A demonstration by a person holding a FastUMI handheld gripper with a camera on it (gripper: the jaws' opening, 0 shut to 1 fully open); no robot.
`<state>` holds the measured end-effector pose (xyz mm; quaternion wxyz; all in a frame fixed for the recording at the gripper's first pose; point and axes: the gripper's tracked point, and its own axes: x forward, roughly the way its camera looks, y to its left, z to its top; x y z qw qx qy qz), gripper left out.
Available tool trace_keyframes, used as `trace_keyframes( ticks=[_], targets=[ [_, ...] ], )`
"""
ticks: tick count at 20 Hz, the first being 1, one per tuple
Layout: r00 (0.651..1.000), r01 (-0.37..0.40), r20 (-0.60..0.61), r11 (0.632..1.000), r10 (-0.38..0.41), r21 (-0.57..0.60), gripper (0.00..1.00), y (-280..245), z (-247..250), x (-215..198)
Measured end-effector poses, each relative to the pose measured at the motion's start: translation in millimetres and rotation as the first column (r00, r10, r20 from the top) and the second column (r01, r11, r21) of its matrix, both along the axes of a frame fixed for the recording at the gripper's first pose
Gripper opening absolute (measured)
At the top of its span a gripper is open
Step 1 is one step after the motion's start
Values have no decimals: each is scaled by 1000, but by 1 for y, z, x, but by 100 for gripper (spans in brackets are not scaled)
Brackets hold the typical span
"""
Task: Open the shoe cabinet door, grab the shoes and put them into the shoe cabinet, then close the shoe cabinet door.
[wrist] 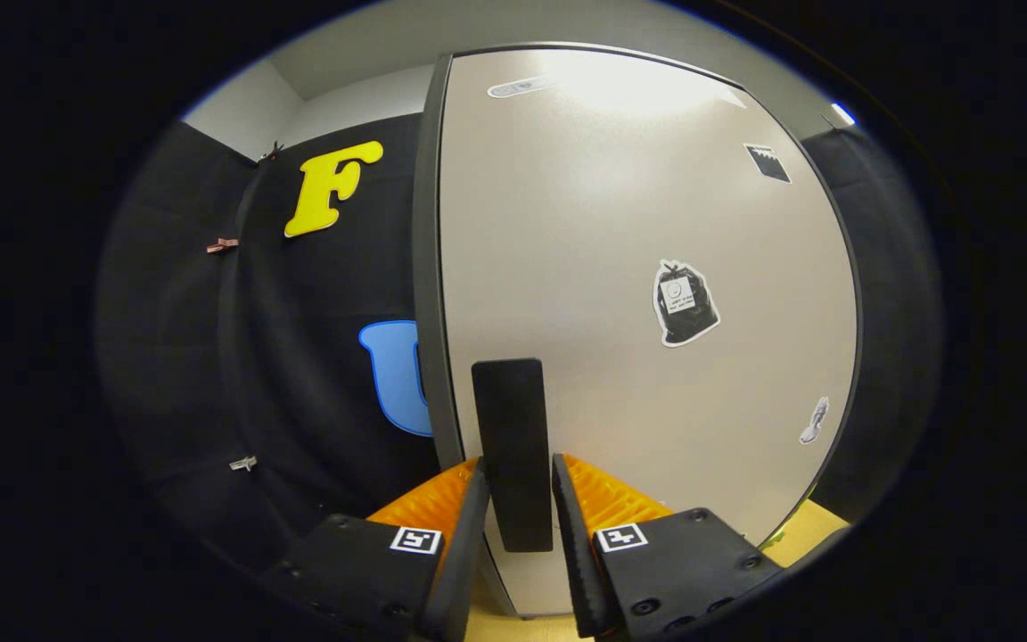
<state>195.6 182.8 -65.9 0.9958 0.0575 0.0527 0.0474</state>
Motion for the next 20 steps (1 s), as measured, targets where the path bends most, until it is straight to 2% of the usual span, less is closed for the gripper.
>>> trace_keyframes(
  ticks=[1, 2, 4, 5, 6, 14, 20],
  targets=[
    [1000, -1, 10, 1000, 1, -2, 48, 1, 5, -3],
    [1000, 2, 8, 1000, -2, -30, 36, 1, 1, 4],
    [1000, -17, 12, 998, 17, -60, 24, 2, 2, -4],
    [999, -35, 3, 998, 35, -48, 22, 1, 2, -4],
    [999, -49, 0, 998, 49, -33, 17, 2, 2, -6],
    [991, -129, 23, 991, 129, -18, 16, -21, 13, -88],
    [985, -170, 37, 985, 170, 5, 16, -63, 20, -154]
  ],
)
